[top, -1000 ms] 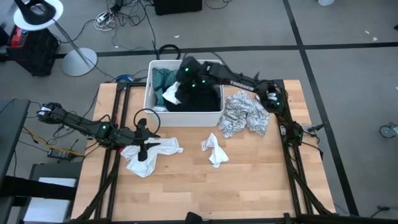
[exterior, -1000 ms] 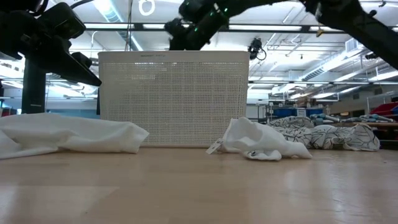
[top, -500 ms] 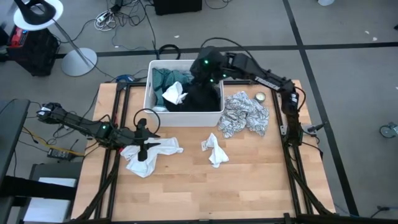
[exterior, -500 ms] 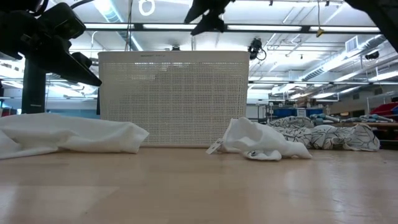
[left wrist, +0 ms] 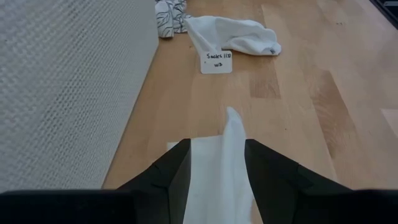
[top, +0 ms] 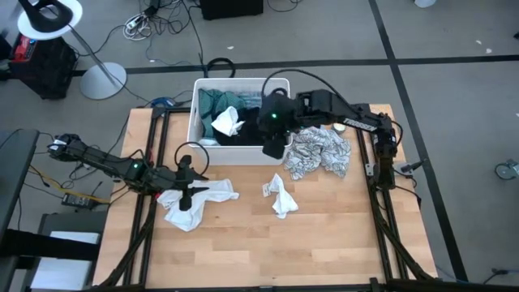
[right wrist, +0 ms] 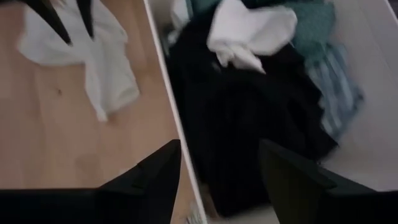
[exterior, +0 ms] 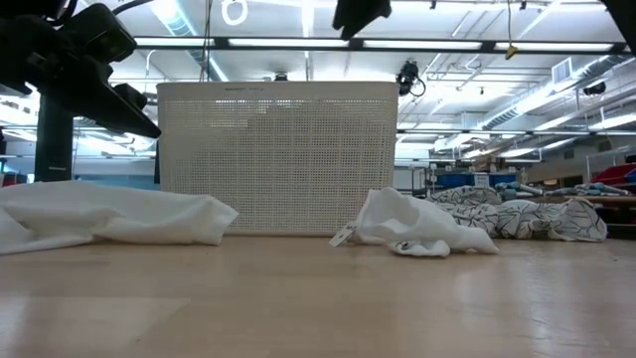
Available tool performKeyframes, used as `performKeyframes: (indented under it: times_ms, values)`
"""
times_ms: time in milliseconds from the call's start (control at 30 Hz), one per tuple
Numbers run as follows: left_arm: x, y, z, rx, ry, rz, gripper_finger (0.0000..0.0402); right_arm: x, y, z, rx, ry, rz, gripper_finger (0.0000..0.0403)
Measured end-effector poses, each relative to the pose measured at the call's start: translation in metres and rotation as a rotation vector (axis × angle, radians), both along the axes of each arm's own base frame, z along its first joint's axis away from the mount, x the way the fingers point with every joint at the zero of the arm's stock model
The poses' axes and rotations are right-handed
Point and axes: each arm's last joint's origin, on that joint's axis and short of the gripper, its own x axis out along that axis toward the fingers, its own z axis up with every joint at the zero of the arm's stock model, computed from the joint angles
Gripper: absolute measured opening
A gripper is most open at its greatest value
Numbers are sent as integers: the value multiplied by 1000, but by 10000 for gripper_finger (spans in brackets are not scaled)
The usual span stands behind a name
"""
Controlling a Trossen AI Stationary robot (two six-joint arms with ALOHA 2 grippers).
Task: Sort clothes
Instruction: Put the white sock into the white laundry bin
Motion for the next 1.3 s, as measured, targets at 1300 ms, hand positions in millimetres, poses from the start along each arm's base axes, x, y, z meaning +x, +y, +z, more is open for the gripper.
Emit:
performKeyframes:
  times_ms: [1300]
  values:
    - [0, -1, -1, -43, 9, -23, 156, -115, 80, -102, 23, -150, -282, 187]
